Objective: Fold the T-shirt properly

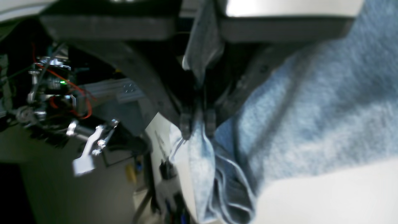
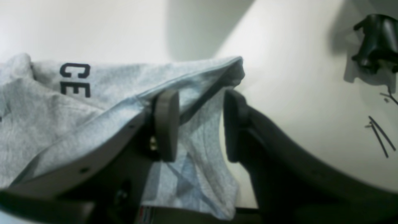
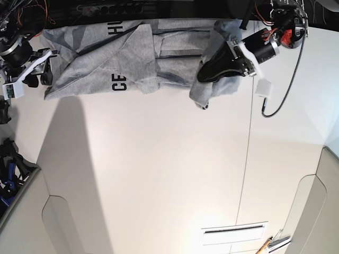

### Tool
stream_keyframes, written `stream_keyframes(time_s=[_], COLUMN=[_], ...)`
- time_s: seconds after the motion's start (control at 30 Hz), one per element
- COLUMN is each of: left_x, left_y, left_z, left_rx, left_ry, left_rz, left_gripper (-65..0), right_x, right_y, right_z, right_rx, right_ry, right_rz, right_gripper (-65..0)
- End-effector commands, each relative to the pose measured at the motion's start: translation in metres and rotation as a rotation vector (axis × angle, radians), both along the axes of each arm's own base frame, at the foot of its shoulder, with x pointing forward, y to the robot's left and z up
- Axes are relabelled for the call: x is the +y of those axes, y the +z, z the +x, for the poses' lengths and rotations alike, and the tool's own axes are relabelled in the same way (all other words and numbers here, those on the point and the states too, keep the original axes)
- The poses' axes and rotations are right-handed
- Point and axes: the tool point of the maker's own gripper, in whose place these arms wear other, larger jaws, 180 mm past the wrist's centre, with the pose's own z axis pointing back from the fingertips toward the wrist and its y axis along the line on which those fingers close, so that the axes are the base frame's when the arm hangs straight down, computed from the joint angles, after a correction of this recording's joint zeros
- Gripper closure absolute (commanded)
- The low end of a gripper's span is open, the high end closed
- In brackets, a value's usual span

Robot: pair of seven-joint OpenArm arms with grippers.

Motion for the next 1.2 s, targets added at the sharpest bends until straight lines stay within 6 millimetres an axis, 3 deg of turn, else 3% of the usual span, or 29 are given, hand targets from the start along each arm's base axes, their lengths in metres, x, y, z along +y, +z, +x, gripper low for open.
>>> stream_keyframes(time_s=[0.0, 0.33, 0.57, 0.6, 0.67, 0.73, 1.0, 1.17], left_x=[-0.006, -0.044, -0.048, -0.048, -0.048, -0.048, -0.064, -0.062], left_y=[0.014, 0.008, 0.003, 0.003, 0.003, 0.003, 0.009, 0.009], left_z=[0.006, -0.006, -0.008, -0.008, -0.008, -0.008, -0.013, -0.011], left_rx=[-0.049, -0.033, -0.031, -0.031, -0.031, -0.031, -0.036, -0.039], left_ry=[0.002, -0.107, -0.122, -0.122, -0.122, -0.123, -0.154, -0.145], left_rz=[-0.034, -0.04, -0.011, -0.012, -0.011, -0.013, -0.057, -0.055], left_gripper=[0.0, 0.0, 0.0, -4.0, -17.8, -24.4, -24.5, -24.5], right_x=[-0.001, -0.001, -0.001, -0.001, -0.001, 0.0, 0.003, 0.001], right_y=[0.009, 0.009, 0.009, 0.009, 0.009, 0.01, 0.011, 0.011], right_z=[0.004, 0.004, 0.004, 0.004, 0.004, 0.005, 0.006, 0.006], right_rx=[-0.037, -0.037, -0.037, -0.037, -0.037, -0.039, -0.049, -0.048], right_ry=[0.004, 0.005, 0.005, 0.005, 0.005, 0.006, 0.013, 0.009], right_rz=[-0.007, -0.007, -0.007, -0.006, -0.007, -0.004, 0.019, 0.005], right_gripper=[-24.0, -24.0, -24.0, -24.0, -24.0, -24.0, -24.0, -24.0])
